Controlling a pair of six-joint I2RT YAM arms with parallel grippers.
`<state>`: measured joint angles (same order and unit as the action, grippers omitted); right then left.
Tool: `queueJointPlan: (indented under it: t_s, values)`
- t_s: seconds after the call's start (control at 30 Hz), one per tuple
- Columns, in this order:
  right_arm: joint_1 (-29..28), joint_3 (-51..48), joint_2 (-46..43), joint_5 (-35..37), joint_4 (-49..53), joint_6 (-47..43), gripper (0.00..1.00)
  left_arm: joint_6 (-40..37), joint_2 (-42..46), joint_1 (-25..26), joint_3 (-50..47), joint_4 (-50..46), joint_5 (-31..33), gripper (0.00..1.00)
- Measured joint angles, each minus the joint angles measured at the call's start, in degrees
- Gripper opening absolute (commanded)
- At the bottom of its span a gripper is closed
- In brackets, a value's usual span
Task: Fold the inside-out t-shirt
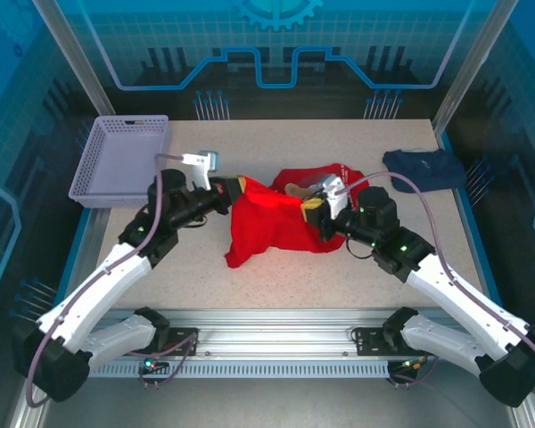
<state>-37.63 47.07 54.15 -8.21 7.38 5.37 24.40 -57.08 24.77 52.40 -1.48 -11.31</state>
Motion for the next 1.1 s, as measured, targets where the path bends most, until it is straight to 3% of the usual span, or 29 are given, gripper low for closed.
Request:
queueJointPlan:
  t_s: [0.37, 0.47, 0.57, 0.6, 0.67, 0.77, 0.93, 1.1]
  values:
    - [-9.99, -0.07, 5.38, -3.96, -3.15, -3.58, 0.0, -1.33, 3.93, -5.07, 1.18, -13.31, 4.61, 0.0]
    - [-10.34, -0.79, 5.11, -4.46, 0.44, -3.67, 0.0, 1.44, 6.71, -5.16, -3.98, -14.88, 2.58, 0.0]
    - [-10.36, -4.94, 2.6, -1.97, 4.48, -1.68, 0.0, 6.95, 8.94, -3.45, -15.61, -13.7, -1.27, 0.0]
    - [-10.32, -6.36, 1.77, -0.15, 6.25, -0.63, 0.03, 8.22, 8.79, -2.32, -18.69, -13.49, -2.14, 0.03]
    - [-9.27, -8.5, 0.74, 3.98, 9.99, 2.05, 0.22, 10.75, 6.05, 1.84, -24.55, -13.27, -5.05, 0.25]
    - [-4.22, -9.6, 0.31, 9.2, 12.2, 6.05, 0.35, 11.52, 1.22, 4.94, -25.05, -12.92, -8.52, 0.48]
    - [2.38, -9.33, 2.14, 15.3, 7.43, 10.64, 0.46, 9.03, -3.28, 4.59, -17.77, -12.37, -5.55, 0.65]
    - [5.29, -6.05, 12.44, 17.97, 1.51, 11.8, 0.47, 8.09, -8.35, 0.81, -12.83, -5.4, 0.79, 0.72]
